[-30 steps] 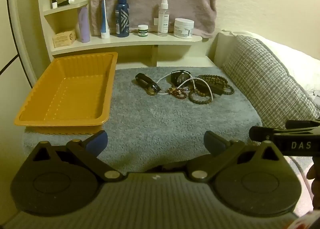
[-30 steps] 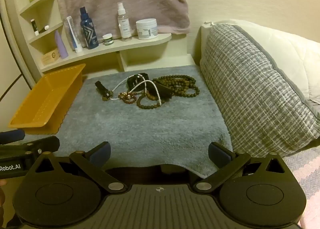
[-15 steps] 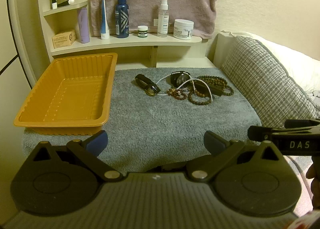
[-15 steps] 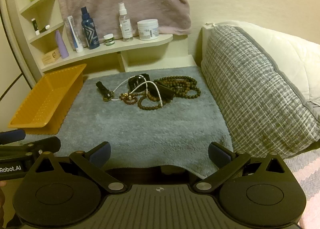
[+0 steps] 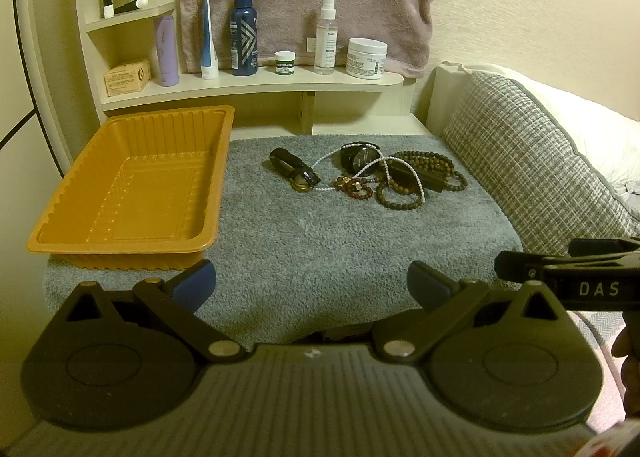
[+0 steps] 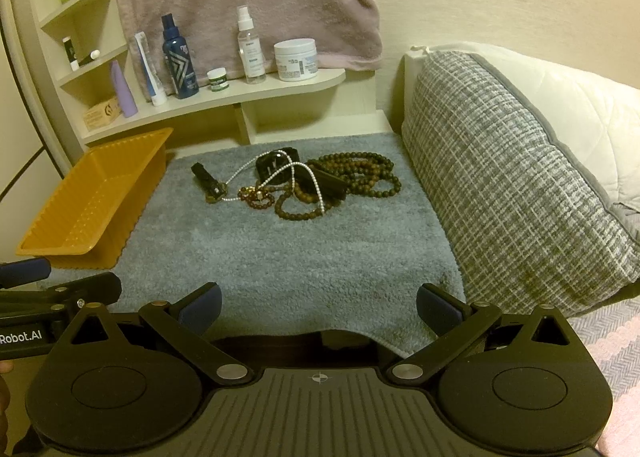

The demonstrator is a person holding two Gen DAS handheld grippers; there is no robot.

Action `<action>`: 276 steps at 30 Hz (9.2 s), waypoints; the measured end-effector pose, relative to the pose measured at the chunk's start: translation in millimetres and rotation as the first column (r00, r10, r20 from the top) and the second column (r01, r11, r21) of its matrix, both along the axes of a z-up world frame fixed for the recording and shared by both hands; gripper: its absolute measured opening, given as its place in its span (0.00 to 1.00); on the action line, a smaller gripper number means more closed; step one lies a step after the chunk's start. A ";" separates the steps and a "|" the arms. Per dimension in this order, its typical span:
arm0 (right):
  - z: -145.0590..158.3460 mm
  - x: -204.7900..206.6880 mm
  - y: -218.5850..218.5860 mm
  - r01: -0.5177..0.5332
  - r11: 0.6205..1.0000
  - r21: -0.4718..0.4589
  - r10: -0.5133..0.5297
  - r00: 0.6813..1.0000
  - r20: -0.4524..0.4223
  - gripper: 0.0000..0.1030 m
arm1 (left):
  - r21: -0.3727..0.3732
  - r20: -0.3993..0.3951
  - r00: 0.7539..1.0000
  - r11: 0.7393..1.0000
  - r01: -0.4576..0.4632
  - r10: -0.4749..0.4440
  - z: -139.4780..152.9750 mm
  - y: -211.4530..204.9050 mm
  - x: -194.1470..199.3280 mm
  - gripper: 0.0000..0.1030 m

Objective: Organize jewelry

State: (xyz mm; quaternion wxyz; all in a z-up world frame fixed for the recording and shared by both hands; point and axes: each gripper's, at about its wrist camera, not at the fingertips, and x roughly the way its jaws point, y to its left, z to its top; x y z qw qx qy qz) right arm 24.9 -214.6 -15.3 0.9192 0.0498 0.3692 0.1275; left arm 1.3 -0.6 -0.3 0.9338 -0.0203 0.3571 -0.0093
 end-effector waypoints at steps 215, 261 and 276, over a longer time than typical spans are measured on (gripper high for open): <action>-33.6 123.9 115.7 -0.269 0.963 -0.021 0.269 0.950 0.156 0.37 | 0.264 -0.079 0.986 0.957 -0.120 0.146 -16.5 198.5 72.8 0.02; 49.8 131.6 71.3 -0.187 0.953 -0.238 0.270 0.878 0.394 0.02 | 0.278 -0.083 0.984 0.952 -0.128 0.157 -19.3 197.2 73.0 0.03; 125.5 124.5 118.6 -0.403 0.889 -0.215 0.456 0.752 0.476 0.02 | 0.274 -0.080 0.985 0.953 -0.127 0.154 -18.2 196.3 72.5 0.03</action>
